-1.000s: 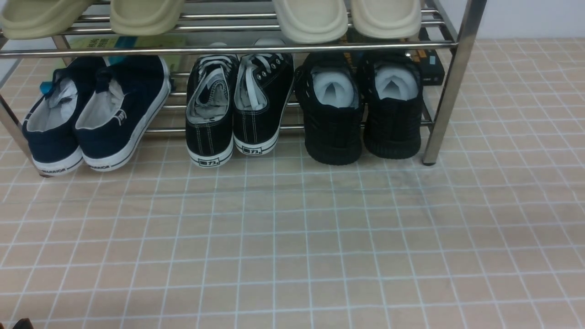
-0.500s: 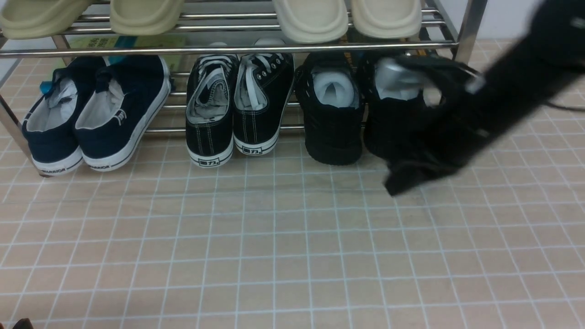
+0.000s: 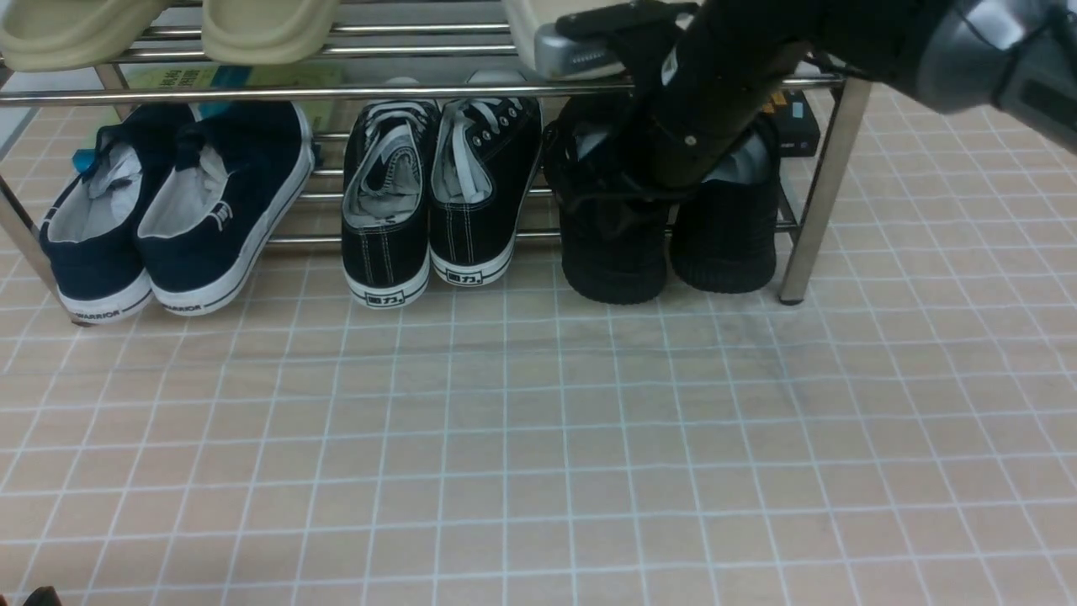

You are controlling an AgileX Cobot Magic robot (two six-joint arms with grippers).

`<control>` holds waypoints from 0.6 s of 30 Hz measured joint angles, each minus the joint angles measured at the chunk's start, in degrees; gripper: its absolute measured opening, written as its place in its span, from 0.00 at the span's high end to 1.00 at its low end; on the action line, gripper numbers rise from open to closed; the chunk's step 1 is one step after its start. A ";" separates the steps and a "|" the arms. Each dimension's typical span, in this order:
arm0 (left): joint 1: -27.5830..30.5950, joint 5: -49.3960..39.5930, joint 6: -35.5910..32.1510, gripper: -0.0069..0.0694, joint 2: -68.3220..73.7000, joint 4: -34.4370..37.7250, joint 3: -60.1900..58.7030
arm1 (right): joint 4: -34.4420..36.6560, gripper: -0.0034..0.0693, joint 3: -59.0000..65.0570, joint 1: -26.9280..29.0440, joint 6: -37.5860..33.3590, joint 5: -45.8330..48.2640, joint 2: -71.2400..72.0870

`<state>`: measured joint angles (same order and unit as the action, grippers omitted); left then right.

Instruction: Take the shoes off the shelf from the light coffee tablecloth by hand.

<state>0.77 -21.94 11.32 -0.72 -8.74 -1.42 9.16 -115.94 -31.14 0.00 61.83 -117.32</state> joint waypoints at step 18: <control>0.00 0.00 0.00 0.59 0.00 0.00 0.00 | -6.98 0.43 -1.40 0.00 0.78 -12.99 -6.14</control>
<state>0.77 -21.94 11.32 -0.72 -8.74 -1.42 2.18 -117.35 -31.14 0.78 48.84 -123.46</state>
